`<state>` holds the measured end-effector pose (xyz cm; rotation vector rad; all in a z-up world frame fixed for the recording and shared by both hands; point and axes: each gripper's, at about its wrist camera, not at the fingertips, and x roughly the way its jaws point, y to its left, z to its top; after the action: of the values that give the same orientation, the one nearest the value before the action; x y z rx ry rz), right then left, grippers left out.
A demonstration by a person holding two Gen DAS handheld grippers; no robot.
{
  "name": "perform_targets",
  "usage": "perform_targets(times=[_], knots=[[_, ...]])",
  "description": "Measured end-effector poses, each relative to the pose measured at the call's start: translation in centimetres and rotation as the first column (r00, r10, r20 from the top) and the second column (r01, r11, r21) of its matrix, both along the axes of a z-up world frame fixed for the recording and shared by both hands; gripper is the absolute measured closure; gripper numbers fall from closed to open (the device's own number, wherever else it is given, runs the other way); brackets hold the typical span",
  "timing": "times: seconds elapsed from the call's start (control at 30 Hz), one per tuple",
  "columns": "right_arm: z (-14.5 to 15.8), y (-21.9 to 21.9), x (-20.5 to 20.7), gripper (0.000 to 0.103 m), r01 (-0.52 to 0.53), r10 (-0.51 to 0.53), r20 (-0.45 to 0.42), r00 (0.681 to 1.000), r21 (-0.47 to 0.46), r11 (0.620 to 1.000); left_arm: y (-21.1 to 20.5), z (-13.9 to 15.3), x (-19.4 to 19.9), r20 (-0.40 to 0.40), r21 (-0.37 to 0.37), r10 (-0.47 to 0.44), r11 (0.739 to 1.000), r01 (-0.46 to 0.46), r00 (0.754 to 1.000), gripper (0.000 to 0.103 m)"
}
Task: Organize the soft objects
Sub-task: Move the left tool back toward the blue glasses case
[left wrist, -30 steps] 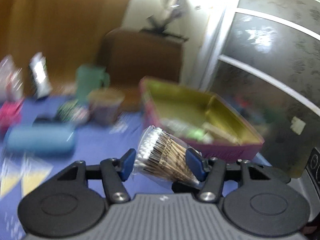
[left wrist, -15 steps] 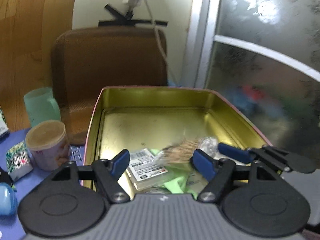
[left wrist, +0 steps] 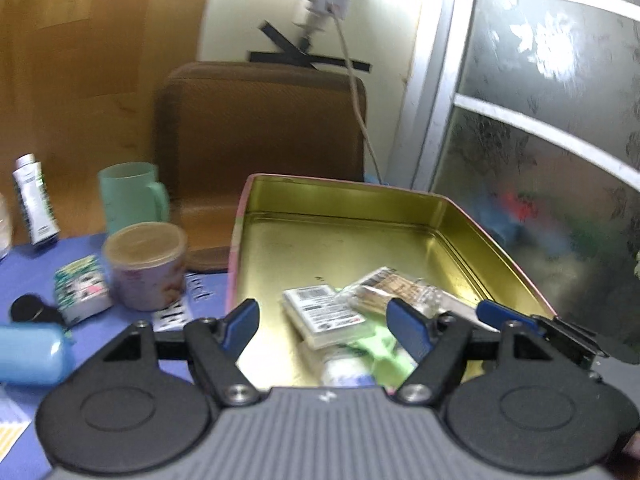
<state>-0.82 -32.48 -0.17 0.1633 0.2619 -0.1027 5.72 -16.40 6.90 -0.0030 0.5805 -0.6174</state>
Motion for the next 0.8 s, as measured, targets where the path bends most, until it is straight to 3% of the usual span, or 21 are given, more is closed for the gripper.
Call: perform_targets(times=[0.2, 0.3, 0.4, 0.53, 0.63, 0.8], knots=[[1.0, 2.9, -2.0, 0.055, -0.113, 0.11, 0.061, 0.992, 0.036, 0.993, 8.1, -1.5, -1.6, -0.017, -0.03, 0.105, 0.994, -0.106, 0.994, 0.031], [1.3, 5.8, -1.9, 0.055, -0.204, 0.203, 0.054, 0.978, 0.017, 0.979, 12.4, -3.4, -1.2, -0.044, 0.019, 0.192, 0.981, -0.191, 0.98, 0.031], [1.2, 8.9, -1.0, 0.055, -0.3, 0.3, 0.015, 0.954, -0.003, 0.954, 16.9, -5.4, 0.2, -0.082, 0.082, 0.309, 0.95, -0.302, 0.947, 0.031], [0.7, 12.9, 1.8, 0.055, -0.409, 0.41, -0.066, 0.91, 0.02, 0.912, 22.5, -6.7, 2.0, -0.082, 0.11, 0.438, 0.897, -0.428, 0.895, 0.031], [0.9, 15.7, 4.8, 0.055, -0.445, 0.445, -0.105, 0.889, 0.023, 0.895, 25.1, -7.0, 2.5, -0.053, 0.088, 0.503, 0.863, -0.498, 0.862, 0.031], [1.5, 19.8, 11.6, 0.055, -0.473, 0.474, -0.181, 0.862, 0.048, 0.88, 26.0, -6.9, 2.1, -0.044, 0.001, 0.479, 0.877, -0.48, 0.877, 0.028]])
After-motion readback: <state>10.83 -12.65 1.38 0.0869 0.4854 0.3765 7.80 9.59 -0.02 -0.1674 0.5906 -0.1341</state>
